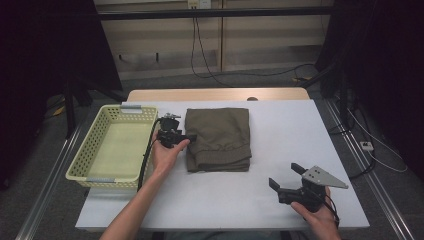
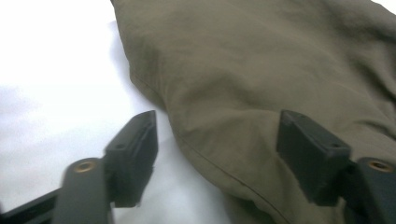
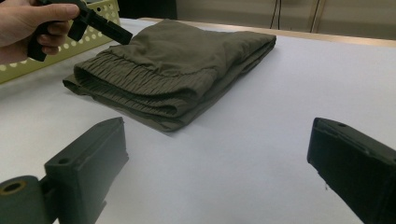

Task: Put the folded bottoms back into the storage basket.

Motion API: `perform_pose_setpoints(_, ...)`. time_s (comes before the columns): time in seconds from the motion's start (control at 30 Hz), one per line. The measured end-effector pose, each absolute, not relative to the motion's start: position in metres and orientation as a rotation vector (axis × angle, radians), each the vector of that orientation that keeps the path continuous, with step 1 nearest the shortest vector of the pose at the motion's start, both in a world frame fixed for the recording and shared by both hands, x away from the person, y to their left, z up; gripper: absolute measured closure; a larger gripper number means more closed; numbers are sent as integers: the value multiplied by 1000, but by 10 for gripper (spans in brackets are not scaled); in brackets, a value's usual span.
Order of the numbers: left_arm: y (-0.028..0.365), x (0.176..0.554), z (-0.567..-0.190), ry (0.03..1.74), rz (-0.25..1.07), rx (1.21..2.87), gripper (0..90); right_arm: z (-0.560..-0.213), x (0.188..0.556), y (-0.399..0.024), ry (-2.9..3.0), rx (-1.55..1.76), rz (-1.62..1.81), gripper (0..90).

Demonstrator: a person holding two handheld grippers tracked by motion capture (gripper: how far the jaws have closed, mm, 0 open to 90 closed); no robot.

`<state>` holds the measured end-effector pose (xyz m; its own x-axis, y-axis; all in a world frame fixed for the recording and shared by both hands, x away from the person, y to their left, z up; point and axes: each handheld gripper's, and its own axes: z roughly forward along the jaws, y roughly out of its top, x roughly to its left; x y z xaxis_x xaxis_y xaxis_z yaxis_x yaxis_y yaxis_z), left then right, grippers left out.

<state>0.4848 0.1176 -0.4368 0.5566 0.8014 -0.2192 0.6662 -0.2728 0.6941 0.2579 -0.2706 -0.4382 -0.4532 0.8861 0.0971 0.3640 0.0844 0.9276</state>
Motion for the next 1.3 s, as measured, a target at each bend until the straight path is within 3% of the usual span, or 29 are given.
perform_pose_setpoints(0.17, 115, 488, -443, 1207, 193, 2022, 414, -438, 259, -270, 1874, 1226, 1358, 45)
perform_pose_setpoints(0.47, 115, 492, -451, 1269, 85, 2001, 381, -438, 257, -271, 1869, 1223, 1360, 45)
perform_pose_setpoints(0.63, 108, 490, -451, 1247, 81, 2032, 541, -437, 257, -271, 1869, 1218, 1364, 47)
perform_pose_setpoints(0.83, 95, 492, -449, 1202, 131, 2115, 593, -438, 257, -271, 1871, 1218, 1357, 49)
perform_pose_setpoints(0.9, 89, 491, -447, 1187, 185, 2160, 656, -438, 259, -270, 1869, 1225, 1359, 49)
perform_pose_setpoints(1.17, 94, 496, -451, 1128, 57, 2129, 813, -438, 260, -267, 1887, 1204, 1363, 51)
perform_pose_setpoints(1.3, 94, 496, -451, 1128, 61, 2128, 825, -439, 262, -269, 1884, 1220, 1391, 52)
